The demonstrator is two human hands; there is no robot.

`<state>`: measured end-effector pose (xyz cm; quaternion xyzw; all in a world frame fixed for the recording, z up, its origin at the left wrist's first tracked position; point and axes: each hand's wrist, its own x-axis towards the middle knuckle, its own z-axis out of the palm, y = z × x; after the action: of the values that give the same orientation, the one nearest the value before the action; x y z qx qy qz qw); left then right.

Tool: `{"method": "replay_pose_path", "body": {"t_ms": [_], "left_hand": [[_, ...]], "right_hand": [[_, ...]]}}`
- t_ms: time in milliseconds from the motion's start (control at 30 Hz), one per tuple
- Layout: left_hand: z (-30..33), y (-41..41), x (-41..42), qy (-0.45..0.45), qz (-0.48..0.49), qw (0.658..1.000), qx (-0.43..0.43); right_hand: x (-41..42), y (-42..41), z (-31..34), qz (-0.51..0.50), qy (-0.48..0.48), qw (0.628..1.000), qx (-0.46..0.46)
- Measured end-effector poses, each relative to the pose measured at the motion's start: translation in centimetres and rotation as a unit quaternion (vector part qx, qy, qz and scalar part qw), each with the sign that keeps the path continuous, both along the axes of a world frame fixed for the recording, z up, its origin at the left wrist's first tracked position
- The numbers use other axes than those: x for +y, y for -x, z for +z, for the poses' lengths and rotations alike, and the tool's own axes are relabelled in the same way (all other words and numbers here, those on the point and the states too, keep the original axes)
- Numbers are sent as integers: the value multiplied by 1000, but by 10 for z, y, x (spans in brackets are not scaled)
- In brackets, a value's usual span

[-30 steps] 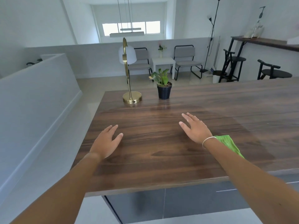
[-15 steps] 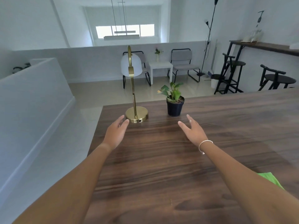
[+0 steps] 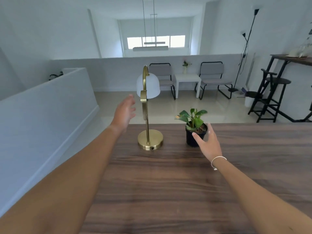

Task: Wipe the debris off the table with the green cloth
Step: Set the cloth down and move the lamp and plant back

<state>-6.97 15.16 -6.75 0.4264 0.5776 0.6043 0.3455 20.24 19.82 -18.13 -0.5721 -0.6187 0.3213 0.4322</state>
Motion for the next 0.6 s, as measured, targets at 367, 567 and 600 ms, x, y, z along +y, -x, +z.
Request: {"method": "replay_pose_path", "body": {"t_ms": [367, 567, 600], "left_hand": [[57, -18, 47, -16, -59, 997, -42], [59, -24, 58, -40, -60, 990, -123], [58, -24, 59, -41, -63, 990, -121]], "right_hand": [[42, 6, -22, 12, 6, 1000, 19], [45, 14, -24, -22, -11, 998, 50], [45, 15, -24, -26, -14, 998, 53]]}}
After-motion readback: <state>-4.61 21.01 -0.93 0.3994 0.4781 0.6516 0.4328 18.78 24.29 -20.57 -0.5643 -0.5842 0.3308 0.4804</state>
